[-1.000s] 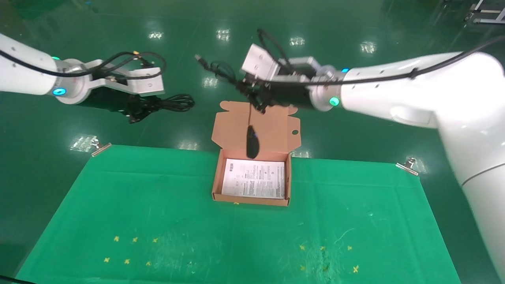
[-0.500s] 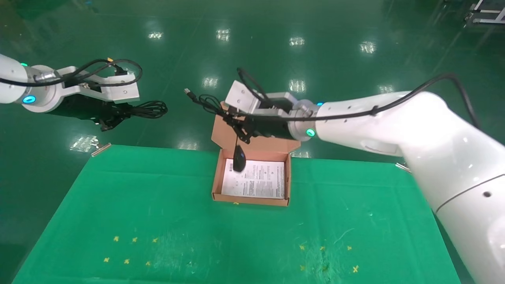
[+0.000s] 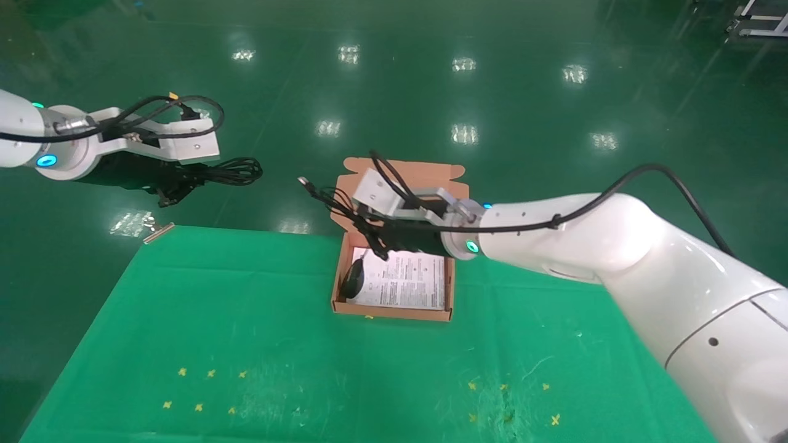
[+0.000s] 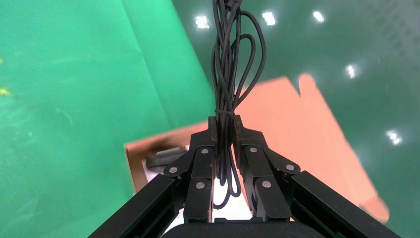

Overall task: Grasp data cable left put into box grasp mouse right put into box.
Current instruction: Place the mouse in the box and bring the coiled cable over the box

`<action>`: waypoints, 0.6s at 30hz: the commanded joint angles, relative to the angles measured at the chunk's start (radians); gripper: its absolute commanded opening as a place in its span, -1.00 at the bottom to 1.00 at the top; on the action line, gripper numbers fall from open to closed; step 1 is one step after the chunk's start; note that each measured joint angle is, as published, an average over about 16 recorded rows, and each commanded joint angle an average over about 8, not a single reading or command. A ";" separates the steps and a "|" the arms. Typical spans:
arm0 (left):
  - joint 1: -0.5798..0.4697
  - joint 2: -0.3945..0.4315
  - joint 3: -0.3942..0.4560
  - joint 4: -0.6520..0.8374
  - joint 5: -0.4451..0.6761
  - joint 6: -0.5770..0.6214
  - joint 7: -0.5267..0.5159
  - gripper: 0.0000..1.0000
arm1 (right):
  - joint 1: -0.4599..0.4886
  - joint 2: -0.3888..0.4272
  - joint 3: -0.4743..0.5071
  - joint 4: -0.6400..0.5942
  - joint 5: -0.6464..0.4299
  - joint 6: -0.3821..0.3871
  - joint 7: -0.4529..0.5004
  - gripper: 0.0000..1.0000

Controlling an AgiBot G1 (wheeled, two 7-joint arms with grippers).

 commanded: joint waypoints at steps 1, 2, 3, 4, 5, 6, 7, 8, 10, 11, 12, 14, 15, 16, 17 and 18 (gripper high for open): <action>0.001 -0.002 0.000 -0.006 0.002 0.001 -0.005 -1.00 | -0.004 0.002 -0.020 -0.027 0.015 0.015 0.008 -1.00; 0.002 -0.002 0.000 -0.007 0.002 0.001 -0.006 -1.00 | -0.007 0.002 -0.027 -0.043 0.022 0.022 0.012 -1.00; 0.002 -0.002 0.000 -0.008 0.003 0.001 -0.007 -1.00 | -0.009 0.002 -0.033 -0.058 0.029 0.028 0.015 -1.00; 0.002 -0.003 0.000 -0.010 0.003 0.001 -0.008 -1.00 | -0.011 0.002 -0.038 -0.071 0.035 0.033 0.018 -1.00; 0.002 -0.003 0.001 -0.011 0.004 0.001 -0.009 -1.00 | -0.013 0.001 -0.044 -0.083 0.042 0.038 0.019 -0.92; 0.003 -0.003 0.001 -0.011 0.004 0.001 -0.009 -1.00 | -0.015 0.001 -0.048 -0.092 0.047 0.042 0.021 -0.70; 0.003 -0.004 0.001 -0.012 0.004 0.001 -0.010 -1.00 | -0.017 0.001 -0.051 -0.098 0.052 0.044 0.023 -0.45; 0.003 -0.004 0.001 -0.013 0.004 0.001 -0.010 -1.00 | -0.018 0.001 -0.056 -0.103 0.058 0.046 0.023 -0.20; 0.003 -0.004 0.001 -0.015 0.005 0.002 -0.011 -1.00 | -0.019 0.000 -0.066 -0.109 0.068 0.047 0.021 0.30; 0.003 -0.005 0.001 -0.015 0.005 0.002 -0.011 -1.00 | -0.019 0.000 -0.067 -0.109 0.070 0.047 0.021 0.55; 0.004 -0.005 0.001 -0.015 0.005 0.002 -0.011 -1.00 | -0.020 0.001 -0.070 -0.110 0.072 0.047 0.021 0.80; 0.004 -0.005 0.001 -0.017 0.005 0.002 -0.011 -1.00 | -0.021 0.005 -0.074 -0.109 0.078 0.048 0.020 1.00; 0.005 -0.005 0.001 -0.018 0.005 0.002 -0.011 -1.00 | -0.022 0.007 -0.077 -0.108 0.081 0.048 0.020 1.00; 0.005 -0.004 0.001 -0.019 0.004 0.001 -0.010 -1.00 | -0.022 0.010 -0.078 -0.104 0.082 0.047 0.021 1.00; 0.006 -0.003 0.000 -0.020 0.002 0.000 -0.009 -1.00 | -0.023 0.013 -0.078 -0.099 0.082 0.047 0.022 1.00; 0.008 -0.001 0.000 -0.021 0.001 -0.001 -0.008 -1.00 | -0.024 0.016 -0.079 -0.094 0.083 0.047 0.024 1.00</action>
